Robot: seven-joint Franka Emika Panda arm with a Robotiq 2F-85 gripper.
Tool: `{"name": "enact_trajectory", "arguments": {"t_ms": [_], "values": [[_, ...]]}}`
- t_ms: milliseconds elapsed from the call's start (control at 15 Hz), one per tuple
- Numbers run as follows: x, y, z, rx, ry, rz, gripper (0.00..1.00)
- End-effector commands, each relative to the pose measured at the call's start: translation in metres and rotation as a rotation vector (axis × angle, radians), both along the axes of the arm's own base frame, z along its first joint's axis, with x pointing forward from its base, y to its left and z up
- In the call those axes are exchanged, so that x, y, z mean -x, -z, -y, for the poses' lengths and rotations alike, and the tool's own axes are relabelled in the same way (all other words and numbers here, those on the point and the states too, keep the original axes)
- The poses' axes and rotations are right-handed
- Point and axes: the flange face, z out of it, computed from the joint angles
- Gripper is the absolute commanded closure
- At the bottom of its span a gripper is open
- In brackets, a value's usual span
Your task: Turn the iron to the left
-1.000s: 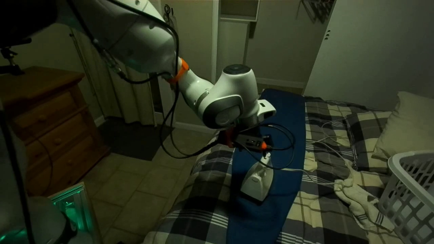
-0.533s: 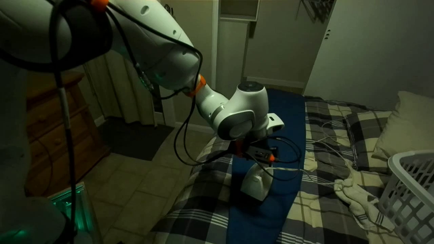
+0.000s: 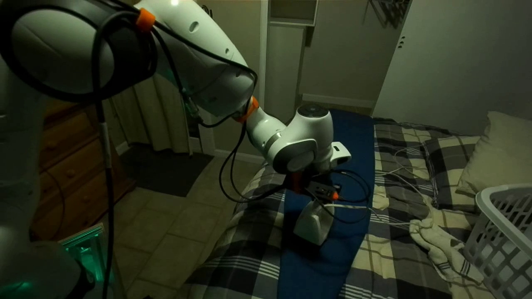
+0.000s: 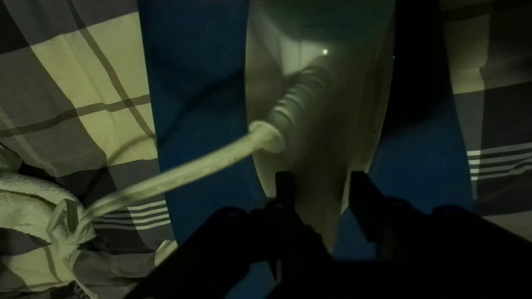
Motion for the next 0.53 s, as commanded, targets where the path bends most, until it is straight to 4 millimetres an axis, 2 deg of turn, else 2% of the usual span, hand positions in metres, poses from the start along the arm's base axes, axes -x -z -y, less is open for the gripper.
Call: {"name": "enact_trajectory", "arguments": {"t_ms": [0, 400, 467], "values": [[-0.0003, -0.0004, 0.0005, -0.001, 0.003, 0.000, 0.65], [-0.0007, -0.0008, 0.0006, -0.004, 0.003, -0.002, 0.65], [-0.0007, -0.0009, 0.0006, -0.004, 0.003, -0.002, 0.90]]}}
